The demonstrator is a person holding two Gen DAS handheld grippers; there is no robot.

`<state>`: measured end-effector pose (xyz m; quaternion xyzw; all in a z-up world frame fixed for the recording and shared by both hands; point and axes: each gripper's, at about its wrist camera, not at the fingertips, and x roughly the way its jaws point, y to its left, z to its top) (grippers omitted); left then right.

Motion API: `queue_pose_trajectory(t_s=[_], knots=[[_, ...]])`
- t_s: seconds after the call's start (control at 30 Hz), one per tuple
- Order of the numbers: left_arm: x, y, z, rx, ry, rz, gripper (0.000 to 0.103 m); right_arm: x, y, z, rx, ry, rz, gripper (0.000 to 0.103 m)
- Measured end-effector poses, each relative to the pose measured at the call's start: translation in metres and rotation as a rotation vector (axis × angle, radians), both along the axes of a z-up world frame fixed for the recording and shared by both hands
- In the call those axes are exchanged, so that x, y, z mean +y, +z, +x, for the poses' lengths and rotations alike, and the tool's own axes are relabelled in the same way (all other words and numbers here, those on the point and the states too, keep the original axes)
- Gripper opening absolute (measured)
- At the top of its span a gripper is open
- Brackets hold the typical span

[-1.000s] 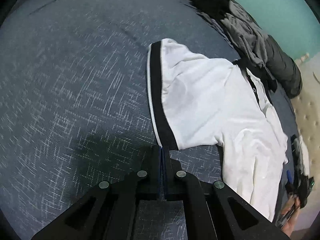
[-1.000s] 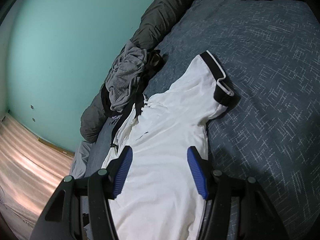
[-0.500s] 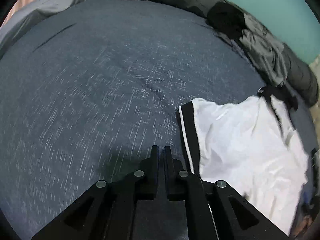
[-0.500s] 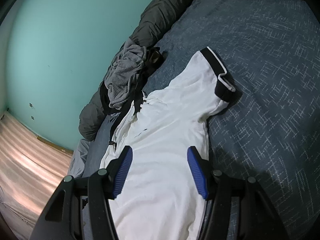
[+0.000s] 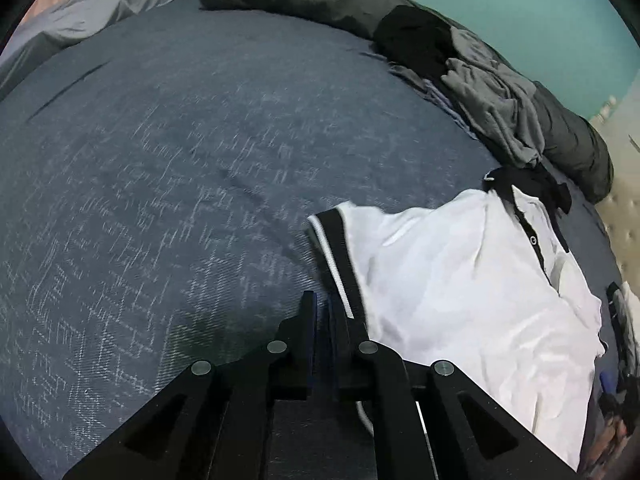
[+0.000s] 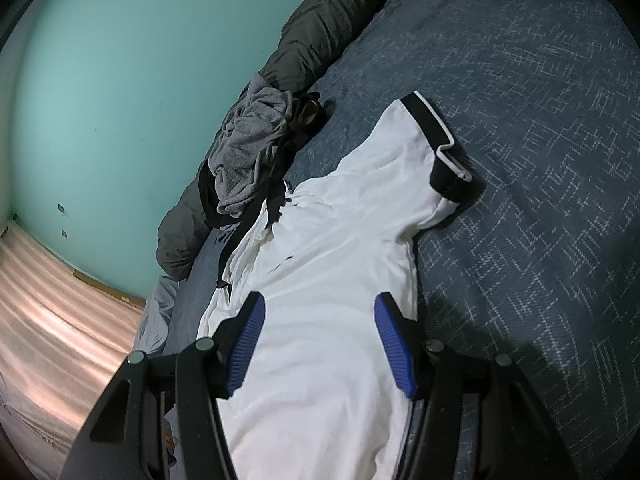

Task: Fold clothes
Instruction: 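Pull the shirt's side edge outward with the left tool to straighten it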

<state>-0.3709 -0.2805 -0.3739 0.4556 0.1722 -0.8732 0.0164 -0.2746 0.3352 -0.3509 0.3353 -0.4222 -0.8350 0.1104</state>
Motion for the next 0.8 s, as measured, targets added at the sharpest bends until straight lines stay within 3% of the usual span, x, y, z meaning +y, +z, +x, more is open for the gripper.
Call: queue_pose_trajectory(t_s=[0.17,0.3,0.5,0.8], knots=[[0.021,0.001,-0.014,-0.007,-0.061,-0.044,0.006,0.001,0.001,0.001,0.001,-0.003,0.001,0.058],[0.02,0.0,-0.018,-0.019,-0.055,-0.062,0.006,0.002,0.0,0.001,-0.002,-0.004,0.0,0.058],[0.015,0.001,-0.031,-0.014,-0.012,-0.078,0.03,0.002,-0.001,0.0,-0.005,-0.005,0.0,0.058],[0.002,-0.002,-0.044,-0.02,0.045,-0.111,0.031,0.003,-0.002,0.0,-0.009,-0.006,0.005,0.058]])
